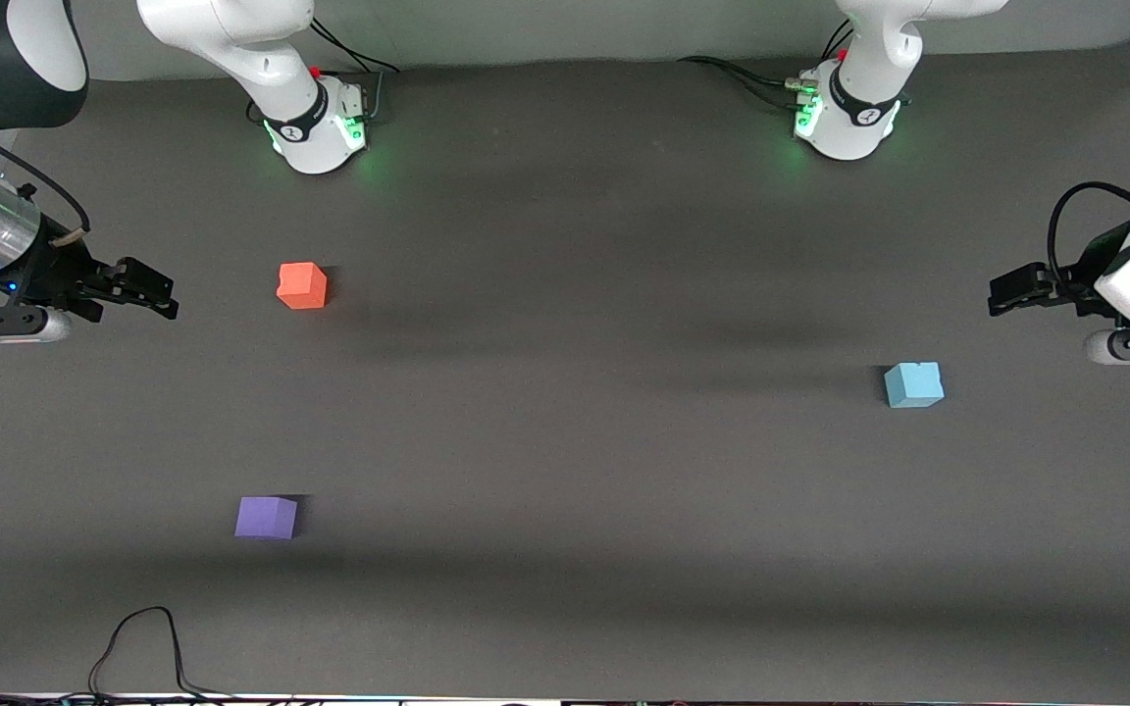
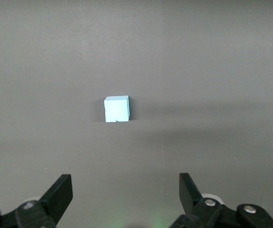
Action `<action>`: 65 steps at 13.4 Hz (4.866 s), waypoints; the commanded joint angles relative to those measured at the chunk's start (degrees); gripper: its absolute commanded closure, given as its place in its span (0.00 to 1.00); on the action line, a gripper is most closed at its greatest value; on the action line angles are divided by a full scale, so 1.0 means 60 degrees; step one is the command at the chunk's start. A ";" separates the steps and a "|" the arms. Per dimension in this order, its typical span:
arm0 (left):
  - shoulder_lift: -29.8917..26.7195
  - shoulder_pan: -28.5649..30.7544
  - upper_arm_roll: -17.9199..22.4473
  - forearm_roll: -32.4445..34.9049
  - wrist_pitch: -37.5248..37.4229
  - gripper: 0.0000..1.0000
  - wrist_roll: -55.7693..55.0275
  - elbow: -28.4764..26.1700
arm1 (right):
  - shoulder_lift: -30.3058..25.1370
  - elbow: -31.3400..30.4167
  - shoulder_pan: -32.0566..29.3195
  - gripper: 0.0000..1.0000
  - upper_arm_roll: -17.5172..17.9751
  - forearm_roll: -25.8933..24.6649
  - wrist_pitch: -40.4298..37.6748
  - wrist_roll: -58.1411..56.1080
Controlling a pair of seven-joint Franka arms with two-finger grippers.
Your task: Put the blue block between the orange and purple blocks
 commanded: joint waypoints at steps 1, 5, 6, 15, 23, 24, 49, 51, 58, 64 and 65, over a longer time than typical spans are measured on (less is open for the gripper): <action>-0.0160 -0.0086 0.0110 0.0052 -0.0173 0.00 0.0143 0.0027 | 0.0036 0.0120 0.0017 0.00 -0.0033 -0.0104 -0.0021 -0.0203; -0.0087 -0.0057 0.0154 0.0110 -0.0202 0.00 0.0157 0.0042 | 0.0051 0.0120 0.0017 0.00 -0.0033 -0.0104 -0.0021 -0.0203; -0.0087 -0.0028 0.0169 0.0212 -0.0188 0.00 0.0186 -0.0074 | 0.0051 0.0120 0.0017 0.00 -0.0033 -0.0089 -0.0006 -0.0203; -0.1010 0.0163 0.0198 0.0872 0.4945 0.00 0.0465 -0.5151 | 0.0065 0.0120 0.0017 0.00 -0.0048 -0.0089 0.0053 -0.0203; 0.1170 0.0601 0.0198 0.0887 1.1087 0.00 0.0509 -0.7809 | 0.0065 0.0120 0.0017 0.00 -0.0106 -0.0104 0.0038 -0.0218; 0.1405 0.0660 0.0198 0.0887 1.1338 0.00 0.0509 -0.7839 | 0.0065 0.0120 0.0017 0.00 -0.0106 -0.0104 0.0038 -0.0218; 0.1290 -0.1019 -0.0474 0.0696 0.5277 0.52 -0.2604 -0.3826 | 0.0080 0.0105 0.0002 0.00 -0.0121 -0.0089 0.0038 -0.0496; 0.1435 -0.1971 -0.0942 0.0682 0.5349 0.52 -0.4244 -0.3491 | 0.0080 0.0105 0.0002 0.00 -0.0121 -0.0089 0.0038 -0.0496; 0.5152 -0.5693 -0.1487 0.1090 0.5437 0.52 -0.8481 0.0800 | 0.0080 0.0105 0.0017 0.00 -0.0121 -0.0089 0.0038 -0.0496; 0.6737 -0.6883 -0.1457 0.1941 0.6329 0.52 -0.9979 0.1214 | 0.0095 0.0017 -0.0027 0.00 -0.0165 -0.0089 -0.0020 -0.0525; 0.6855 -0.6883 -0.1457 0.1927 0.6549 0.52 -0.9994 0.1214 | 0.0109 0.0003 -0.0027 0.00 -0.0165 -0.0104 -0.0064 -0.0569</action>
